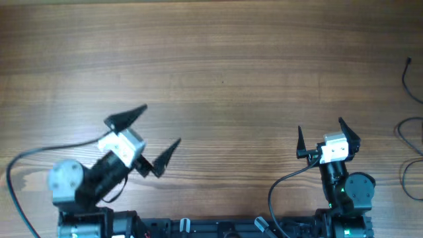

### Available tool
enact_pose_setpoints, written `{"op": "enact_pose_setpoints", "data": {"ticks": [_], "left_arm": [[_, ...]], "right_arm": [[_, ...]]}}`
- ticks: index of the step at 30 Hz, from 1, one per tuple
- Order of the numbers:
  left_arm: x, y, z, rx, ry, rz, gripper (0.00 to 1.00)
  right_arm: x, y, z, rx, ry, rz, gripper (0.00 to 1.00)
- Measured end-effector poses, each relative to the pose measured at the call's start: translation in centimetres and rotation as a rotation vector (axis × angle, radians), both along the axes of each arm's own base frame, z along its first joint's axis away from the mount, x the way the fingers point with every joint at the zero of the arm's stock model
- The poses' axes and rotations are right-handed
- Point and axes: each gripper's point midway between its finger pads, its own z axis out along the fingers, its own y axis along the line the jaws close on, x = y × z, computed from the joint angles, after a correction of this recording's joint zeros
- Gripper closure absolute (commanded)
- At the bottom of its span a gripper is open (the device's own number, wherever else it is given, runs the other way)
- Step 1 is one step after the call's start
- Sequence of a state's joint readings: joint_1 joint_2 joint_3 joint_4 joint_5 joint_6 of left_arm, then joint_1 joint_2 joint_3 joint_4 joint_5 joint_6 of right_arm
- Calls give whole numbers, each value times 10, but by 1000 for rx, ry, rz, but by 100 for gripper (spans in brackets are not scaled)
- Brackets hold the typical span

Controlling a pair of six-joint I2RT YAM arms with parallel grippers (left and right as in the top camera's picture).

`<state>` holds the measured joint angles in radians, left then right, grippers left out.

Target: Untangle cables

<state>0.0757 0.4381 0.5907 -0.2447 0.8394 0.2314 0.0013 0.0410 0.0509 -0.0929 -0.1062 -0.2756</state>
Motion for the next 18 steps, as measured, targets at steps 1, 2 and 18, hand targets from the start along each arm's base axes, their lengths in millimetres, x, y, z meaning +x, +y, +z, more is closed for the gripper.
{"op": "enact_pose_setpoints", "data": {"ticks": [1,2,18], "left_arm": [[-4,-2,-4,10,-92,-9,0],[-9,-2,-9,17,-161,-12,0],[33,94,-99,-365,-17,644,0]], "right_arm": [[0,0,0,0,1,0,0],[0,0,-1,0,3,0,0],[0,0,-1,0,4,0,0]]}}
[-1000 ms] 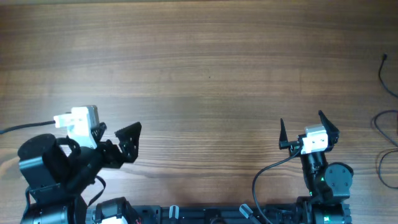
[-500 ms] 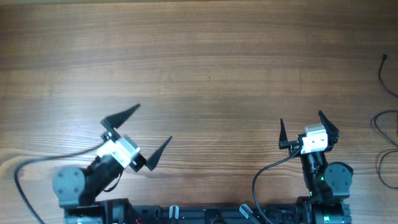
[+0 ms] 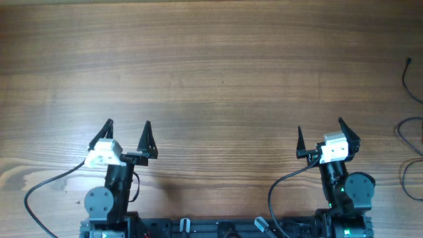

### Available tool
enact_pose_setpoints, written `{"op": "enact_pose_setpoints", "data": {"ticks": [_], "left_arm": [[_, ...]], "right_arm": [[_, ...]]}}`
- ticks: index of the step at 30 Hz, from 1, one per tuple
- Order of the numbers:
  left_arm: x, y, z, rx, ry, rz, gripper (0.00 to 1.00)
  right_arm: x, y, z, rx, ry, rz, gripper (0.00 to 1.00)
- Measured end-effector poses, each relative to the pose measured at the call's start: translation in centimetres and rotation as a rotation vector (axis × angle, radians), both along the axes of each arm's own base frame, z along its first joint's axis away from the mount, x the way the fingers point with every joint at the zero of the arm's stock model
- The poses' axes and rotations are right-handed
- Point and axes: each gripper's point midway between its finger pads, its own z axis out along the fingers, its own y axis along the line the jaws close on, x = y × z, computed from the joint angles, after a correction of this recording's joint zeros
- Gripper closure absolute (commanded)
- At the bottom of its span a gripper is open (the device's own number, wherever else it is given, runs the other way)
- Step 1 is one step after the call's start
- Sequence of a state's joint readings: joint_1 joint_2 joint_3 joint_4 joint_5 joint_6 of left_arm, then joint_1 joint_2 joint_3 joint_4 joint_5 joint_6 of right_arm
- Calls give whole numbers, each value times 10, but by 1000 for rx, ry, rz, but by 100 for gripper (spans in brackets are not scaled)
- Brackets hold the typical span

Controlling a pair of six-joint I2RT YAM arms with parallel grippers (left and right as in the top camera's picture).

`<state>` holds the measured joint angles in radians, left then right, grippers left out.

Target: Untangle cables

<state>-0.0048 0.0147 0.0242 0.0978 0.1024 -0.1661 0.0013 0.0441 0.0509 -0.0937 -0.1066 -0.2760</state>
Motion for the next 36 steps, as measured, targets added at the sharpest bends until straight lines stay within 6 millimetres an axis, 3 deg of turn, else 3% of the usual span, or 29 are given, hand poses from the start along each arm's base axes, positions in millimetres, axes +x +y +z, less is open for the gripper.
{"op": "enact_pose_setpoints", "data": {"ticks": [7,36], "left_arm": [[2,9,-47,34,177,54,0],[2,13,-48,34,180,77,0]], "right_arm": [[0,0,0,0,-1,0,0],[0,0,0,0,0,0,0]]}}
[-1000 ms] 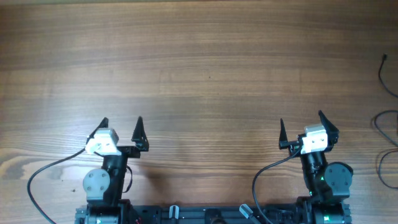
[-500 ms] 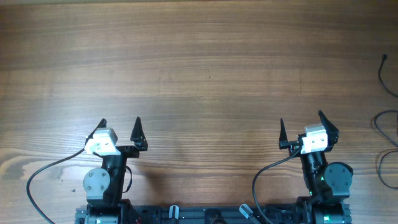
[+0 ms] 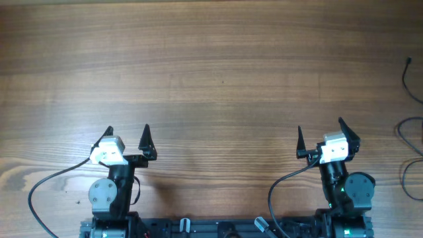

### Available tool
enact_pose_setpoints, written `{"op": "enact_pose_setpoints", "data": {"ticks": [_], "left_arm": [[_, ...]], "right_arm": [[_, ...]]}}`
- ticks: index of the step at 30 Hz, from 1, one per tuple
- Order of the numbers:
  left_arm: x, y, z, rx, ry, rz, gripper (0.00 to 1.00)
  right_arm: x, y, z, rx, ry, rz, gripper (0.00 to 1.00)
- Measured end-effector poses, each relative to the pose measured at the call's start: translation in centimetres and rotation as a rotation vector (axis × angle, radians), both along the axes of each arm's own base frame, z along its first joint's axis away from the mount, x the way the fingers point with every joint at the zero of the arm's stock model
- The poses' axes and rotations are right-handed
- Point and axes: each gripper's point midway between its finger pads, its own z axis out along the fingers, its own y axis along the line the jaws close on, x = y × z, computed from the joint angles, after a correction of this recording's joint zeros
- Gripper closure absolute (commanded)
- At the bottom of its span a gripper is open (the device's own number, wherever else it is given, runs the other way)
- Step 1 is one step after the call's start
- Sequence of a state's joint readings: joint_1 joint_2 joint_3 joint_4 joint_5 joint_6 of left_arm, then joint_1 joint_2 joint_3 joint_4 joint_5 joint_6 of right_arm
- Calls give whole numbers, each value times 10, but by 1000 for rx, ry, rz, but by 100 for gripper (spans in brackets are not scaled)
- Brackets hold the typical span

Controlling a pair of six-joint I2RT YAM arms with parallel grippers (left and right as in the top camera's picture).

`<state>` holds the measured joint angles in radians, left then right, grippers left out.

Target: Untangle cables

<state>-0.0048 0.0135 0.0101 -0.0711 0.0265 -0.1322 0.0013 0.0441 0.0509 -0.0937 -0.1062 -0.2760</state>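
Observation:
Only the overhead view is given. Thin black cables [image 3: 411,135] show at the far right edge of the table, one short curl higher up and loops lower down, partly cut off by the frame. My left gripper [image 3: 127,131] stands open near the front left, with nothing between its fingers. My right gripper [image 3: 320,128] stands open near the front right, also with nothing in it, well to the left of the cables.
The wooden table [image 3: 211,73] fills the view. The arms' bases and their own black leads [image 3: 46,188] sit along the front edge.
My left gripper has drawn back slightly toward the front edge and turned a little. The right arm and the cables have not moved.
My left arm was angled to the right with its gripper wide open, farther out on the table. Then it stood straight above its base, gripper open. Now it rests slightly nearer the front. The right arm stayed still throughout.

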Motion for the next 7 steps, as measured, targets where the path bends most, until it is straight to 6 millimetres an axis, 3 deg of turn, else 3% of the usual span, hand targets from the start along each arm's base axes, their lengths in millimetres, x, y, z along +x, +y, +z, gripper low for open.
{"op": "enact_pose_setpoints", "data": {"ticks": [7], "left_arm": [[0,0,0,0,0,0,0]], "right_arm": [[0,0,0,0,0,0,0]]}}
